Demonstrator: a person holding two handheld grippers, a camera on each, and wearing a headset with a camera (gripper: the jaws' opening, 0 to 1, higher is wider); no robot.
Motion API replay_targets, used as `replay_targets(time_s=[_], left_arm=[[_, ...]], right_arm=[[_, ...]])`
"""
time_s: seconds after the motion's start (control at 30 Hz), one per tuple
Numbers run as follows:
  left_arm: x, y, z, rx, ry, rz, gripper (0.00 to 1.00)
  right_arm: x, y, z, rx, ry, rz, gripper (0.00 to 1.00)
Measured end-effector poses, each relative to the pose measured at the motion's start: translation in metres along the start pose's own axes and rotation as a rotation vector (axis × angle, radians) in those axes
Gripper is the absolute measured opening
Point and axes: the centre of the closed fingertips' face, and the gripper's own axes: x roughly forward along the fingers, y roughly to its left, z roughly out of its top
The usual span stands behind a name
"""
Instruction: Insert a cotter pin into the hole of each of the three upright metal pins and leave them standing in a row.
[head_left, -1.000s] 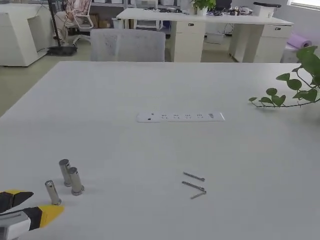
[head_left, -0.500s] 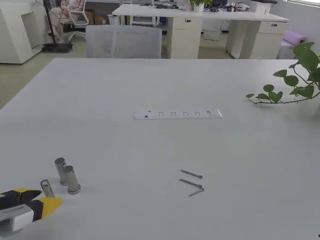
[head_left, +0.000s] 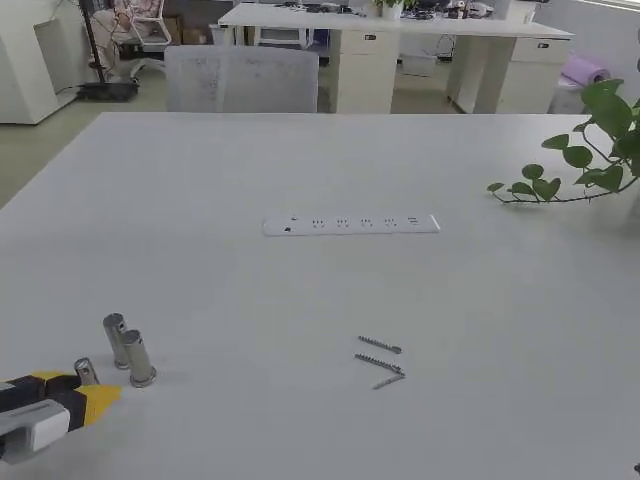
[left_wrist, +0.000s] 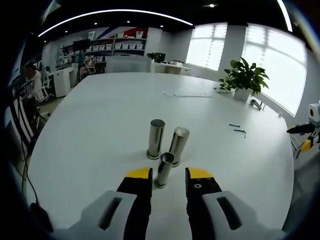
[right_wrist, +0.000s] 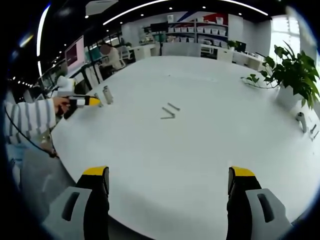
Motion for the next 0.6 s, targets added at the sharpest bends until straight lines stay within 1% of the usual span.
replay_targets(time_s=[0.2,0.3,0.43,0.53,0.6], left_arm=[[0.0029,0.0029,-0.0032,0.000,0.012,0.013,0.16],[0.0030,0.0046,-0.0046,0.002,0.017,0.024,0.14],[0.0036,0.0046,-0.0064,0.016,0.022,0.024,0.13],[0.0037,0.0058,-0.0067,0.013,0.020,0.032,0.12],[0.0040,0.0077,-0.0046,0.011,0.008,0.043,0.09]], right_arm=[[0.0006,0.0002,-0.0016,-0.003,0.010,0.000,1.00],[0.0010,0.0009,-0.0020,-0.003,0.011,0.001,1.00],[0.0019,0.0010,-0.0058,-0.013,0.023,-0.002,1.00],[0.0014,0.0017,-0.0042,-0.004,0.008,0.003,1.00],[0.0013,0.0018,-0.0035,-0.003,0.004,0.004,1.00]])
